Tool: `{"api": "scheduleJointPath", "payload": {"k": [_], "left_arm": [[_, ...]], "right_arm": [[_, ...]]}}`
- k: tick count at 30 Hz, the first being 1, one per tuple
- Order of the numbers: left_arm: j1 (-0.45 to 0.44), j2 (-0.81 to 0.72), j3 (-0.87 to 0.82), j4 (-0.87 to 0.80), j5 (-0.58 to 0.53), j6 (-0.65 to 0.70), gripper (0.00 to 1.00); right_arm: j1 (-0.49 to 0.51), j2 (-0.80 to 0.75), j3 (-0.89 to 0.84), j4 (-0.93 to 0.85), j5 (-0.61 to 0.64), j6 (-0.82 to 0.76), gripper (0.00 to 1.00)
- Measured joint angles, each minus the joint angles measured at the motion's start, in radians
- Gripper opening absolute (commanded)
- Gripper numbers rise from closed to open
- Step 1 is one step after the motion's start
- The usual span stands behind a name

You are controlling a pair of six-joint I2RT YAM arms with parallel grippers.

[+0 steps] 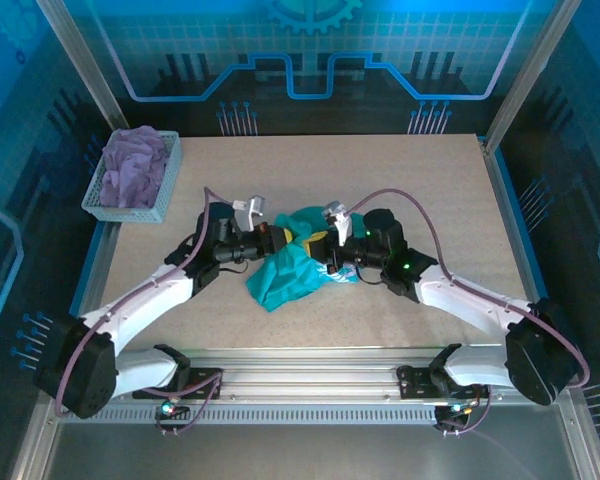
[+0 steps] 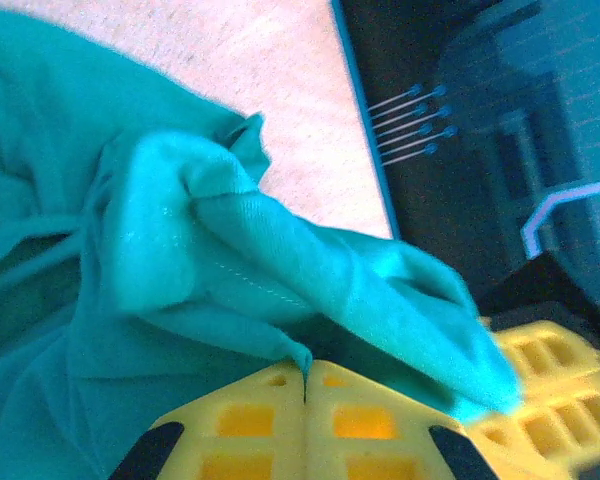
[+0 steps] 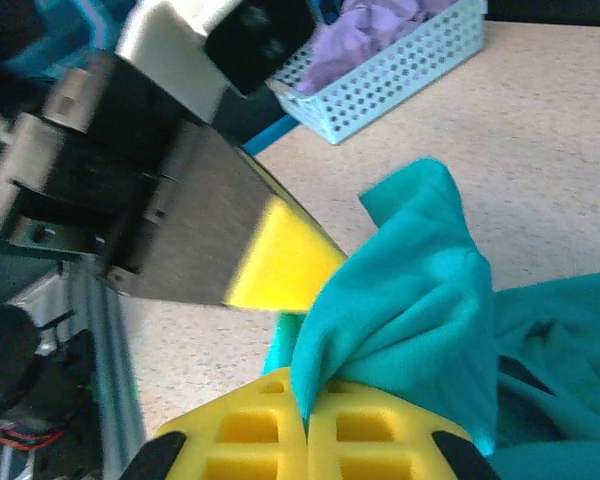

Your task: Fold the inside-out t-shirt

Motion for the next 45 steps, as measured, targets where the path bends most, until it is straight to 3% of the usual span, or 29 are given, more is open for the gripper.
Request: {"api": "scheduleJointPath", "payload": {"k": [6,12,16,23,30,39,45], "left_arm": [[0.009,-0.126,-0.123,0.244,0.084,0.026,0.00],[0.009,-0.210,-0.151,0.392,0.164,0.124,0.00],[0.009,-0.224,-0.151,0.423,0.192,0.183,0.00],[0.009,-0.224,-0.151,0.415,0.203,0.233,0.00],[0.009,-0.224,-0.151,0.408,0.203,0.239,0.00],[0.009,-0.225,-0.151,0.391,0.203,0.243,0.00],[0.009,-0.229,-0.151,0.391,0.203,0.247,0.00]], "right_arm": [[0.018,-0.015,-0.011,-0.080,0.144,0.040,0.29],[0.068,-0.023,0.049,-0.258,0.245,-0.037,0.38],[0.070,-0.108,0.055,-0.324,0.247,-0.119,0.40],[-0.018,-0.194,0.023,-0.216,0.009,-0.114,0.43],[-0.048,-0.056,0.015,-0.024,-0.220,0.031,0.46],[-0.048,0.014,0.015,0.154,-0.306,0.171,0.44],[-0.048,0.019,0.016,0.195,-0.307,0.209,0.18]]}}
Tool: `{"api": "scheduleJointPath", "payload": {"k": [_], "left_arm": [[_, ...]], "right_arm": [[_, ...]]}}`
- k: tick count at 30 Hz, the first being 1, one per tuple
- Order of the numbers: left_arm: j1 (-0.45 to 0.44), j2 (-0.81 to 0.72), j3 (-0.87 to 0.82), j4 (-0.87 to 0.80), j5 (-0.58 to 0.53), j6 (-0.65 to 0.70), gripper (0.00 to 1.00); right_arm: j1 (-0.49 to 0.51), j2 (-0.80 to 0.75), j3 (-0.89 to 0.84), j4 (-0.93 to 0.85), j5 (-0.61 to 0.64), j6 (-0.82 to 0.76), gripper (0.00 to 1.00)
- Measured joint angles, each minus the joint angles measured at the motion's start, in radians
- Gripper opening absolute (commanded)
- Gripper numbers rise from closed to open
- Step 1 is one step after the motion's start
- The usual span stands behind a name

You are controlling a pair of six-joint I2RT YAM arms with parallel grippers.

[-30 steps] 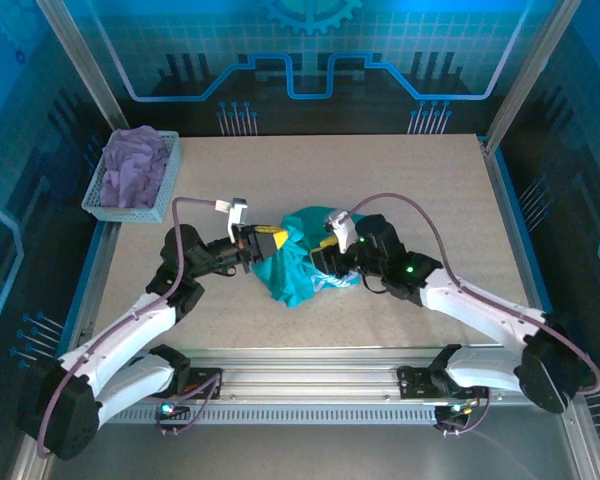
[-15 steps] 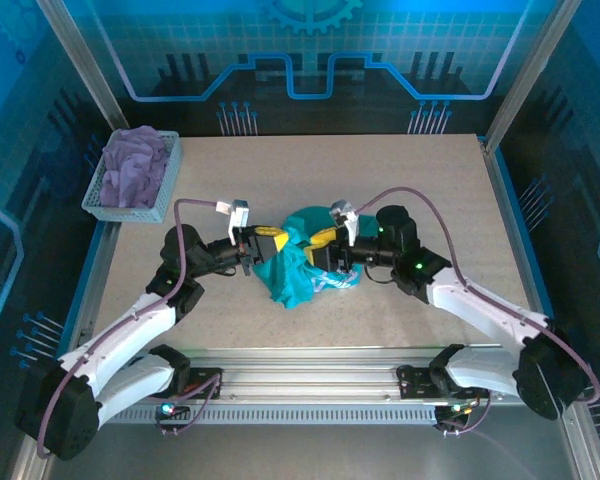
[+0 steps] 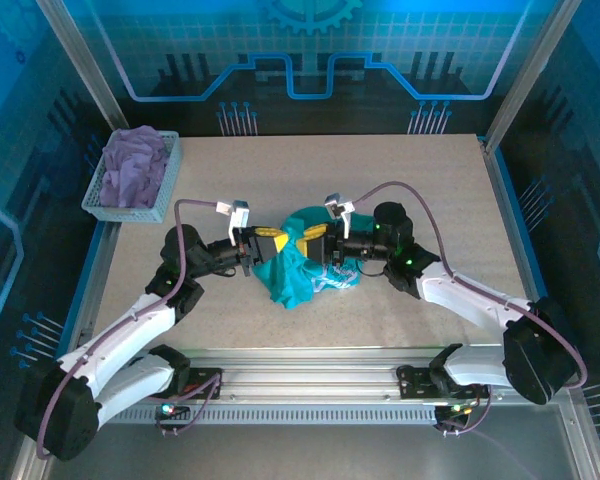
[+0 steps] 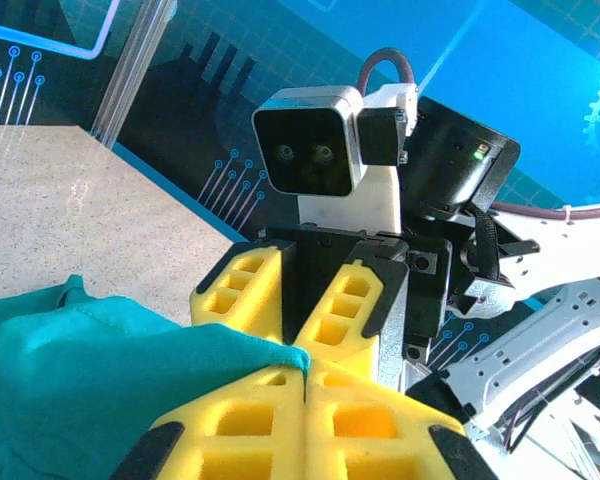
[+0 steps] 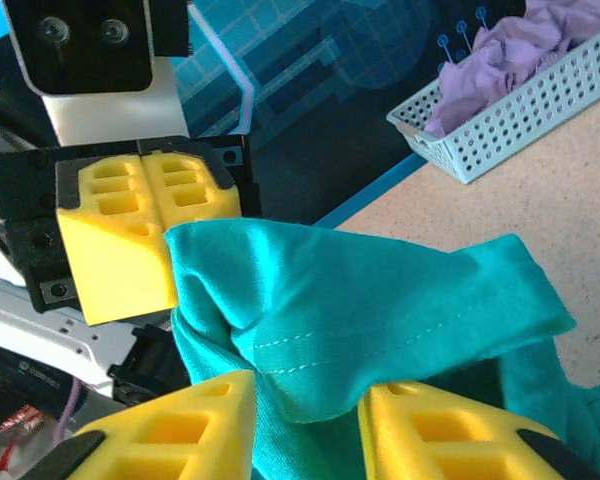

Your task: Fold the inside-out t-shirt

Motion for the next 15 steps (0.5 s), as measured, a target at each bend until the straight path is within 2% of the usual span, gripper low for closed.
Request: {"api": "scheduleJointPath", "payload": {"k": [4,15], "left_arm": [[0.001,0.000,0.000,-0.009,0.000,0.014,0.00],[0.001,-0.009,-0.021,-0.068,-0.046,0.040,0.01]], "right_arm": [[0.000,0.000,0.000,0.006,0.003,0.011,0.00],[0.000,-0.051,0.013,-0.034,0.007,-0.007,0.00]]}}
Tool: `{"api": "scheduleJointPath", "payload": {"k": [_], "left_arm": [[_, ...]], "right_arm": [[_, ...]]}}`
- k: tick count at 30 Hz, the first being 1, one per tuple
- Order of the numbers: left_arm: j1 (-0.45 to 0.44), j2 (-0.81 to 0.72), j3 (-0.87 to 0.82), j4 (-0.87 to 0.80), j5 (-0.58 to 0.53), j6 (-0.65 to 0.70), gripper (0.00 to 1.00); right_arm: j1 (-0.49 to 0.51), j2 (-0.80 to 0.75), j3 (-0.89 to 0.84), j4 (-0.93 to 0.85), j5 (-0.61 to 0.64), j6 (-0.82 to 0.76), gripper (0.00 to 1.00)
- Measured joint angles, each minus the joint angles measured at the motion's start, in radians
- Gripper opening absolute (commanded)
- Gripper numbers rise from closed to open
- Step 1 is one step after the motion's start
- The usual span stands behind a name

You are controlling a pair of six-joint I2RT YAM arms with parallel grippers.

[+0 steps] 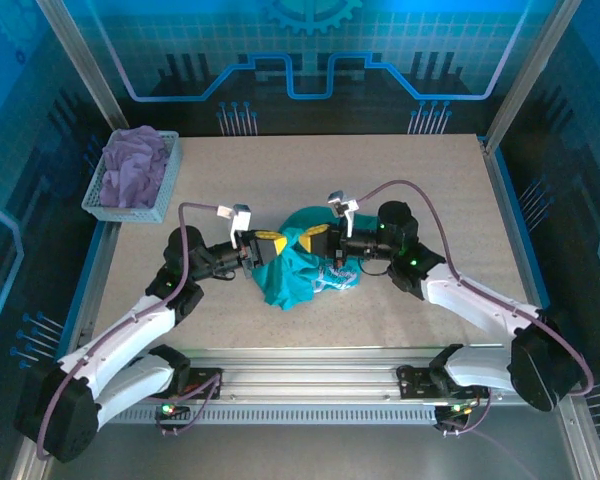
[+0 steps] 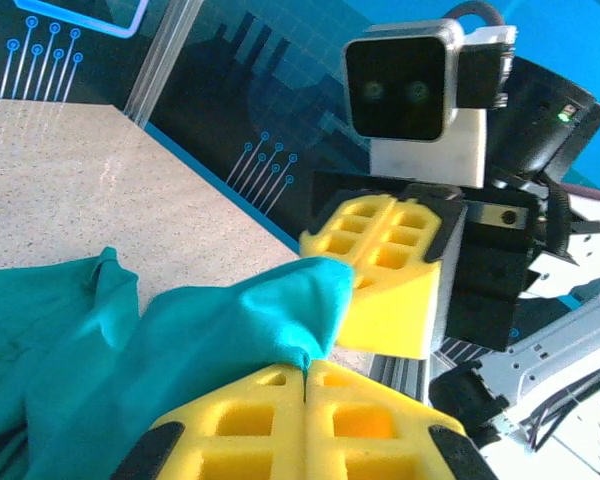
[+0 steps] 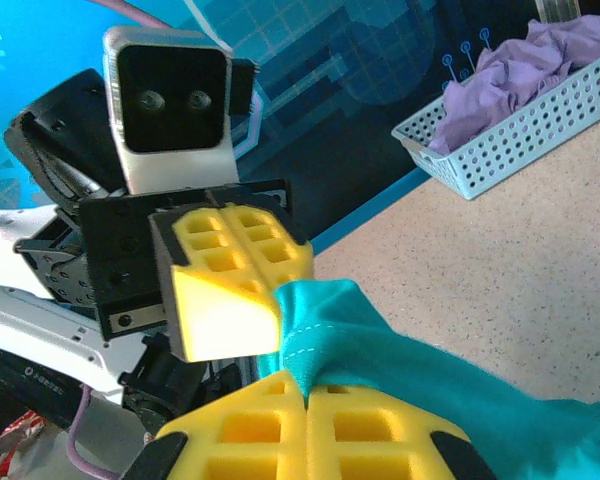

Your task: Fold the inside-out t-shirt

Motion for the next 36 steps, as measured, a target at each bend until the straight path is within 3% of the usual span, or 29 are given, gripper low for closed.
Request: {"api": "scheduleJointPath", "payload": {"k": [6,12,20,22,24,29,36], "left_arm": [[0.000,-0.007,0.000,-0.020,-0.027,0.006,0.35],[0.000,-0.010,0.000,-0.064,-0.046,0.026,0.52],[-0.006,-0.013,-0.053,-0.090,-0.048,0.031,0.63],[-0.015,-0.012,-0.066,-0.098,-0.048,0.034,0.60],[-0.024,-0.004,-0.070,-0.105,-0.050,0.049,0.46],[-0.028,0.042,-0.061,-0.146,-0.090,0.061,0.01],[-0.028,0.062,0.023,-0.285,-0.280,0.084,0.00]], "right_arm": [[0.000,-0.039,0.000,-0.020,0.022,-0.017,0.00],[0.000,-0.058,0.017,-0.112,0.042,-0.053,0.00],[-0.005,-0.063,0.117,-0.291,0.084,-0.090,0.00],[-0.006,-0.063,0.137,-0.317,0.093,-0.095,0.00],[-0.006,-0.063,0.156,-0.346,0.100,-0.099,0.00],[-0.006,-0.063,0.211,-0.452,0.107,-0.138,0.00],[-0.006,-0.082,0.298,-0.708,0.208,-0.256,0.00]]}}
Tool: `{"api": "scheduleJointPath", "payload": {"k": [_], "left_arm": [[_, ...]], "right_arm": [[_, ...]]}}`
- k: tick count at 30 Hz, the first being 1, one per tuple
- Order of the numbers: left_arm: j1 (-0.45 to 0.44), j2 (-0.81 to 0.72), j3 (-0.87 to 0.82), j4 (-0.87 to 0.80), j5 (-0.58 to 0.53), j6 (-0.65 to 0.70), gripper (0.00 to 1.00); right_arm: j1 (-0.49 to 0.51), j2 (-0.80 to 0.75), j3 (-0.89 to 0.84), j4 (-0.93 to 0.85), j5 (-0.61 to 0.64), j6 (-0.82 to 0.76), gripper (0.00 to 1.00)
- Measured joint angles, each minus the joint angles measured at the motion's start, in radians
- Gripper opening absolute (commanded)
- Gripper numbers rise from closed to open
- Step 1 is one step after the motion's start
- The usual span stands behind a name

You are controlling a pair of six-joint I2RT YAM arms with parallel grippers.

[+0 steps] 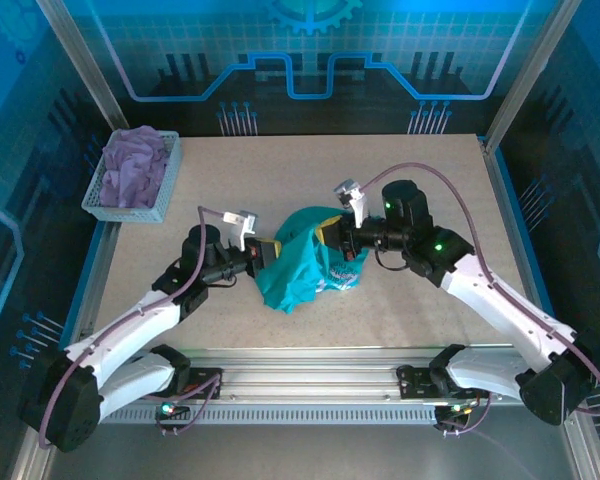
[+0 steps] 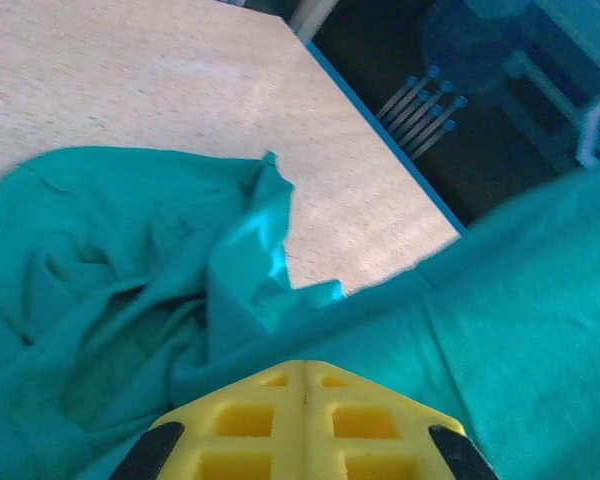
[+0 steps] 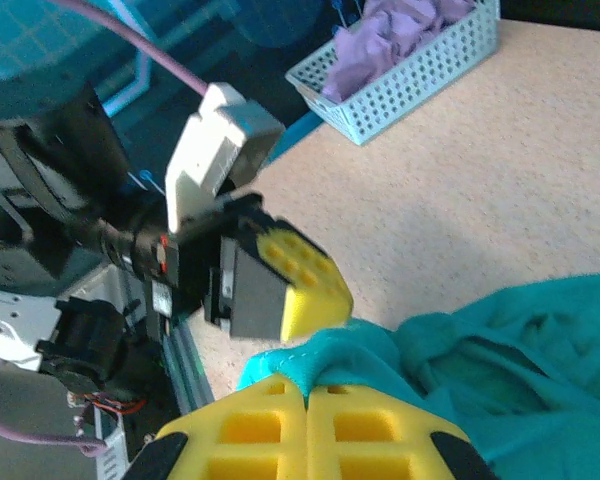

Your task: Fold the inside-out t-shirt

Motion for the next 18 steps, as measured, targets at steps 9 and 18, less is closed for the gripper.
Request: {"api": "scheduleJointPath", "payload": {"k": [9,18], "left_arm": [[0.000,0.034,0.085,-0.117,-0.159,0.000,0.17],[-0.034,0.038,0.062,-0.072,0.013,0.083,0.75]], "right_arm": [[0.027,-0.019,0.022,-0.147,0.111,-0.085,0.00],[0.015,0.018,0.022,-0.149,0.106,-0.087,0.00]]}}
